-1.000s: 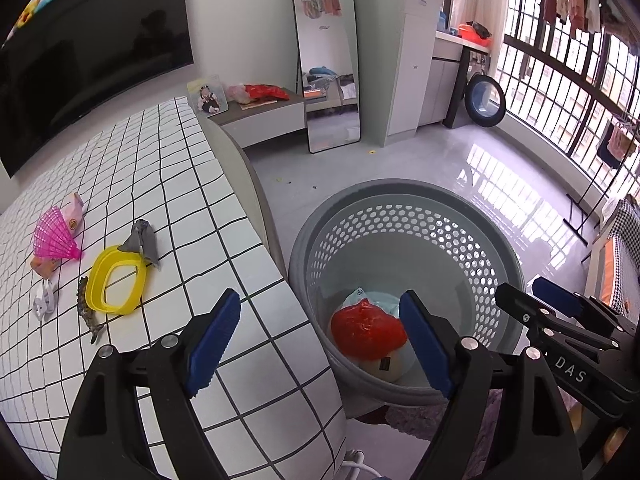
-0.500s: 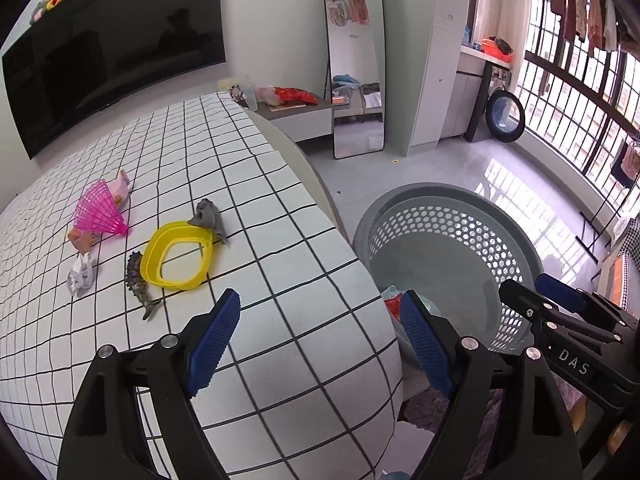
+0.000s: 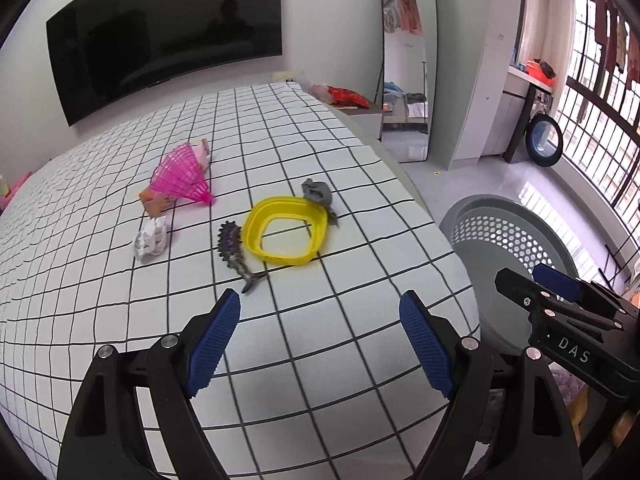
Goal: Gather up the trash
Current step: 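Withdraw both open tools from the basket toward the yellow ring and grey sock, then close the right tool on the grey sock and lift it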
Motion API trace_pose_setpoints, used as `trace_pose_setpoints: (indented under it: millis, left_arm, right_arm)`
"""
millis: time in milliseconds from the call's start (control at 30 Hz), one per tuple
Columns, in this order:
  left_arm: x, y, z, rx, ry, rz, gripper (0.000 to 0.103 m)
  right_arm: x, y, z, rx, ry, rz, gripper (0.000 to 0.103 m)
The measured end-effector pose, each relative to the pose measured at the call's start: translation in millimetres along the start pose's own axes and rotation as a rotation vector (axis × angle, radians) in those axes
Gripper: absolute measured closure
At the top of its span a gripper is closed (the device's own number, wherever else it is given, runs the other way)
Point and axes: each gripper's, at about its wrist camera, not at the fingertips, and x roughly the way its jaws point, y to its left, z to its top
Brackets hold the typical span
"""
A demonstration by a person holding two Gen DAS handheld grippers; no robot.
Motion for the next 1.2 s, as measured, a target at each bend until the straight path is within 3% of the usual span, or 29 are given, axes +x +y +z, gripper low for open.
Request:
trace_pose_setpoints:
  millis: [700, 1200]
  left_arm:
    - [16.1, 82.5, 6.2, -0.137, 0.024, 0.106, 0.023]
    - [37.1, 100.0, 10.1, -0.175, 0.057, 0.115, 0.023]
  right_arm:
    - [56.3, 91.4, 51.2, -0.169, 0.035, 0.093, 0.043]
    - [109.0, 116.3, 78.9, -0.178, 0.087, 0.097, 0.043]
